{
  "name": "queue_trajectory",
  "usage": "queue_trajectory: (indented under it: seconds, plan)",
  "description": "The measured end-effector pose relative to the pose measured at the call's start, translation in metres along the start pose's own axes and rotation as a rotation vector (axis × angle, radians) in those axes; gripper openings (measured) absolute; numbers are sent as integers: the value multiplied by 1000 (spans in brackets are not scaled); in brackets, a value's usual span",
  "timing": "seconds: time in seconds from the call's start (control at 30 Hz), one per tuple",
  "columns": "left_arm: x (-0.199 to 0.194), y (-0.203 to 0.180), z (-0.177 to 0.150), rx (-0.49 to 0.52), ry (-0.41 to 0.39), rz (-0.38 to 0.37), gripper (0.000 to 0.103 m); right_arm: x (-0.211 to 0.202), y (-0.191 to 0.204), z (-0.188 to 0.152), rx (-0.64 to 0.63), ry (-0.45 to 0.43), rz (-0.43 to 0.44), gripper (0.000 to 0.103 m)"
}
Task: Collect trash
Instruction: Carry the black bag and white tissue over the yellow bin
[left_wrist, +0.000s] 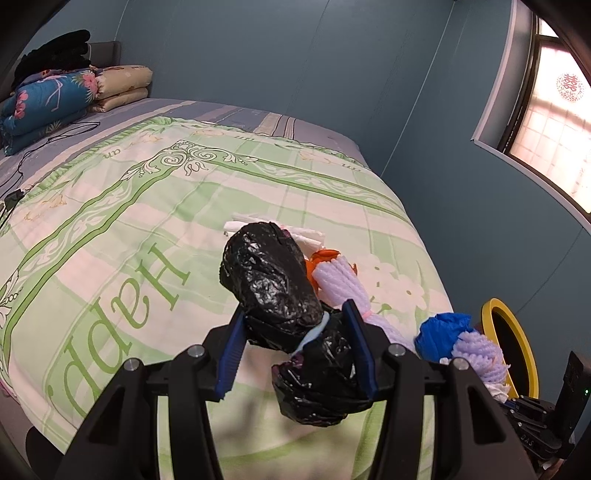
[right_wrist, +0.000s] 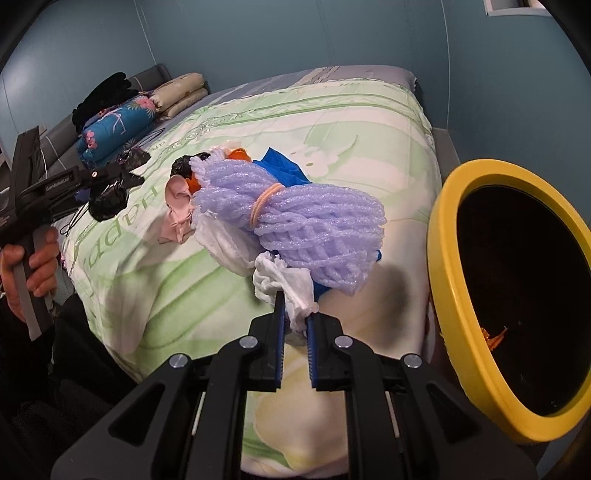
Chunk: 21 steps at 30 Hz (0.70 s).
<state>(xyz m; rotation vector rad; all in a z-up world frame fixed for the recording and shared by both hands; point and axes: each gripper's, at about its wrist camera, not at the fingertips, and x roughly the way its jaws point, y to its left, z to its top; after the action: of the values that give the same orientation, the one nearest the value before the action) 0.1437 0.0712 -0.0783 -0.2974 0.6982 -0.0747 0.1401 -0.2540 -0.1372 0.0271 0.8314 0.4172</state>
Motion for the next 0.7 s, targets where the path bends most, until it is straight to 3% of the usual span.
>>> queue_trajectory:
  seconds: [0.3,0.7]
  plan:
    - [-4,-11,1,18,-7,-19,48,-44,4,7,-34,-106,-35,9]
    - [-8,-12,0,19,-14,-35,48,-75,27,79,-116,-256,7,9]
